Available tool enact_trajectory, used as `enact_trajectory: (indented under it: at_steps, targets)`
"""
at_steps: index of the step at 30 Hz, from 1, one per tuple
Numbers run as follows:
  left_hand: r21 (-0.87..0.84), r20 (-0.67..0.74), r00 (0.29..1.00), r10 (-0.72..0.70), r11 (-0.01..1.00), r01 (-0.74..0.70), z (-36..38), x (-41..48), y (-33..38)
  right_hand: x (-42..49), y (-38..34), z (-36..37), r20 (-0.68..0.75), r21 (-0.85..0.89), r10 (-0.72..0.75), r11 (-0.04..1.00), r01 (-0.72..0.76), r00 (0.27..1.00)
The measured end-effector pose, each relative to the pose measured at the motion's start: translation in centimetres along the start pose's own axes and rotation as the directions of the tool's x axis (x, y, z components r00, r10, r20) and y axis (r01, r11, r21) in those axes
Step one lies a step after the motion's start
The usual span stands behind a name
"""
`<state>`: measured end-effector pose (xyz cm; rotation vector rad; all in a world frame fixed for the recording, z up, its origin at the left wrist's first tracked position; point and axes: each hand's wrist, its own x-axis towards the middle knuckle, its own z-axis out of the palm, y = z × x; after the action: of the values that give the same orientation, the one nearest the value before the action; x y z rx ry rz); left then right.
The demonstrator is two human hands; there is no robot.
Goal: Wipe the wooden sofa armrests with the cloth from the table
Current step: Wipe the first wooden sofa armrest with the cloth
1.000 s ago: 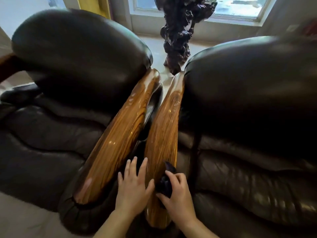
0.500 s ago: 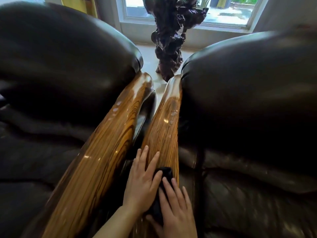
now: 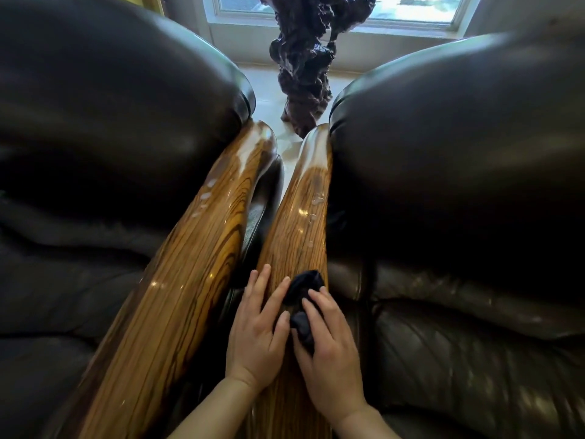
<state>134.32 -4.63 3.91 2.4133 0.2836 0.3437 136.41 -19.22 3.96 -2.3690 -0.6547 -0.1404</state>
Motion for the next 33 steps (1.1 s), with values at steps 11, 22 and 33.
enact_trajectory:
  at_steps: [11, 22, 33]
  targets:
    - [0.064, -0.043, 0.996, -0.079, 0.995, 0.082, 0.7, 0.6, 1.2, 6.6, 0.6, -1.3, -0.054, -0.062, 0.150, 0.986, -0.153, 0.987]
    - [0.086, -0.040, 0.997, -0.062, 0.994, 0.065, 0.8, 0.7, 0.8, 10.4, 0.4, -3.0, -0.225, 0.081, 0.097, 0.993, -0.080, 0.970]
    - [0.140, 0.002, 0.999, -0.049, 0.989, 0.048, 0.7, 0.6, 0.9, 9.1, 2.6, -1.6, 0.175, -0.128, -0.210, 0.964, 0.234, 0.962]
